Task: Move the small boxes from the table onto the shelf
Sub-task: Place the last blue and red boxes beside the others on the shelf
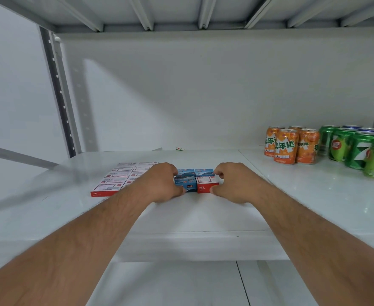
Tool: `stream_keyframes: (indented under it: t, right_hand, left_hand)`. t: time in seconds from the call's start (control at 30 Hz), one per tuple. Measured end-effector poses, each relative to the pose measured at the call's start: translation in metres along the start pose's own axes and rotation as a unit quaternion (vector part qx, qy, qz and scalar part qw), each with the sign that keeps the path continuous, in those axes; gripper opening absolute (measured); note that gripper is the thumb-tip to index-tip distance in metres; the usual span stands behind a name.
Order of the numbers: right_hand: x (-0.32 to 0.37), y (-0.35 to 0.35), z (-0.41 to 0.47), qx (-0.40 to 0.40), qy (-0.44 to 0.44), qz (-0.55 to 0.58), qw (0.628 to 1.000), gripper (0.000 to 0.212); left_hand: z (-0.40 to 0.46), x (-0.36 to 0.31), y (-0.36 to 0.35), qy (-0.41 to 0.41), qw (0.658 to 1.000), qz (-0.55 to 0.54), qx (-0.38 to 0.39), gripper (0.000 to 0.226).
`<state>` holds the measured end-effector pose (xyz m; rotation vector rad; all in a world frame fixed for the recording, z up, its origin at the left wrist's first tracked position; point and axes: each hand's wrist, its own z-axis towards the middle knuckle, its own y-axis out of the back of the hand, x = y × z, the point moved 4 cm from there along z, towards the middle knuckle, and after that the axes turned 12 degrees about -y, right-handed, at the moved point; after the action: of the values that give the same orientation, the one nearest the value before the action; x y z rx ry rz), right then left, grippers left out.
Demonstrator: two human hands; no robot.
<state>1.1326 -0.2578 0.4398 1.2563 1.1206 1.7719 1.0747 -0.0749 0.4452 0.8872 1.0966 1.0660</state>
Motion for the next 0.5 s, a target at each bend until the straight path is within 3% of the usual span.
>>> stream_keyframes:
  t: [0.17,0.5]
  right_hand:
    - [0.001,-0.002,0.005,-0.01,-0.004,-0.009,1.0,0.031]
    - [0.001,-0.005,0.012,-0.014,-0.008,-0.006,1.0,0.031]
  left_hand:
    - [0.003,0.001,0.0,0.001,1.0,-0.016,-0.005,0.052]
    - [0.008,0.003,-0.002,-0.017,0.999,-0.039,-0.005,0.053]
